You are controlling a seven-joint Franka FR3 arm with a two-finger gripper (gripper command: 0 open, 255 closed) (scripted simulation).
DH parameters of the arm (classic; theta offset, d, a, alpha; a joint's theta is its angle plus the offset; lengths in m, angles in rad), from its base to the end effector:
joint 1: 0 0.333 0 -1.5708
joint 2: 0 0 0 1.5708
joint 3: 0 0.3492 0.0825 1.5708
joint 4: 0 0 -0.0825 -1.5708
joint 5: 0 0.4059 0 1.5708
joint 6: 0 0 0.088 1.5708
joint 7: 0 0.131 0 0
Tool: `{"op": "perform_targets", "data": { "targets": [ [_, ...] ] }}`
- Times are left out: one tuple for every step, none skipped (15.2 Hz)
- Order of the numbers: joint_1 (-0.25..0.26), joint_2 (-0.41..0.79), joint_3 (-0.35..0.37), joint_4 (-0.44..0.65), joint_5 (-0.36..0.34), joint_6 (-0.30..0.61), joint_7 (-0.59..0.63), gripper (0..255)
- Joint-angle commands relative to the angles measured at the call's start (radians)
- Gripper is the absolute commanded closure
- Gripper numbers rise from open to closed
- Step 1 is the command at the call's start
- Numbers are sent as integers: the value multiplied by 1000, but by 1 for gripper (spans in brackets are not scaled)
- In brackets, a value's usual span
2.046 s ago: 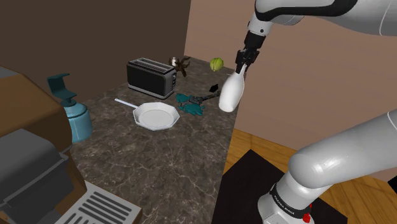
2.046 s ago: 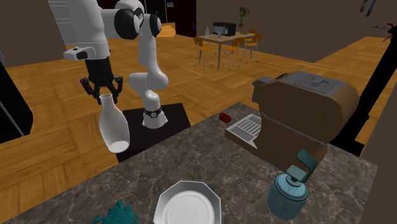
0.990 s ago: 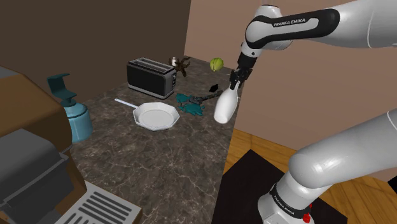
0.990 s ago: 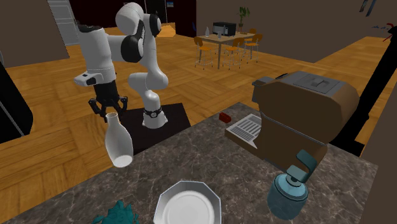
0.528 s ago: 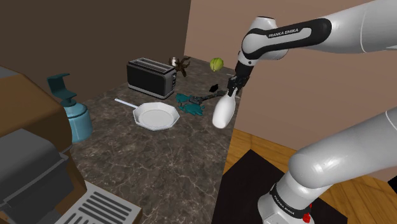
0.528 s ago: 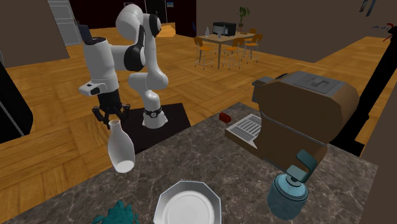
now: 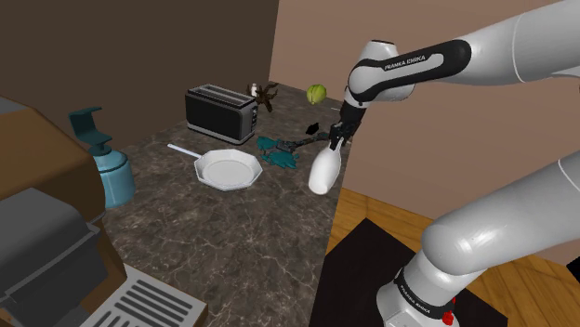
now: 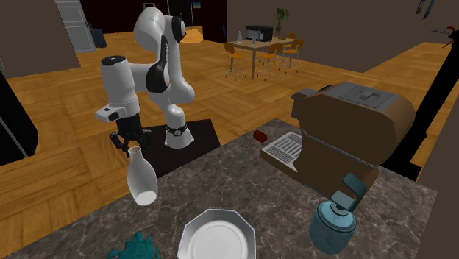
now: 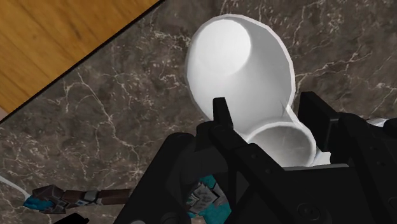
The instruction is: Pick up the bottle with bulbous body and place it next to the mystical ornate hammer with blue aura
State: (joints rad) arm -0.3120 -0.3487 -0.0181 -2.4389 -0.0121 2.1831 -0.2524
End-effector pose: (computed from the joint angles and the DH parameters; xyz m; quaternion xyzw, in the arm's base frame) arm 0.4267 -0.1471 0.4372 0.9983 -0.0352 0.0439 0.0152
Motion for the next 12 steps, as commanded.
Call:
{"op": "perform_targets", "data": {
  "targets": [
    [0, 2, 0, -5, 0, 8, 0, 255],
    [0, 2, 0, -5, 0, 8, 0, 255],
    [0, 2, 0, -5, 0, 8, 0, 255],
    [0, 2, 0, -5, 0, 8, 0, 255],
    [0, 2, 0, -5, 0, 8, 0, 255],
    [0, 2, 0, -5, 0, 8, 0, 255],
    [0, 2, 0, -5, 0, 8, 0, 0],
    [0, 2, 0, -5, 0, 8, 0, 0],
    [0, 2, 0, -5, 0, 8, 0, 0],
    [0, 2, 0, -5, 0, 8, 0, 0],
    [0, 2, 0, -5, 0, 8, 0, 0],
    [0, 2, 0, -5, 0, 8, 0, 0]
  ]
}}
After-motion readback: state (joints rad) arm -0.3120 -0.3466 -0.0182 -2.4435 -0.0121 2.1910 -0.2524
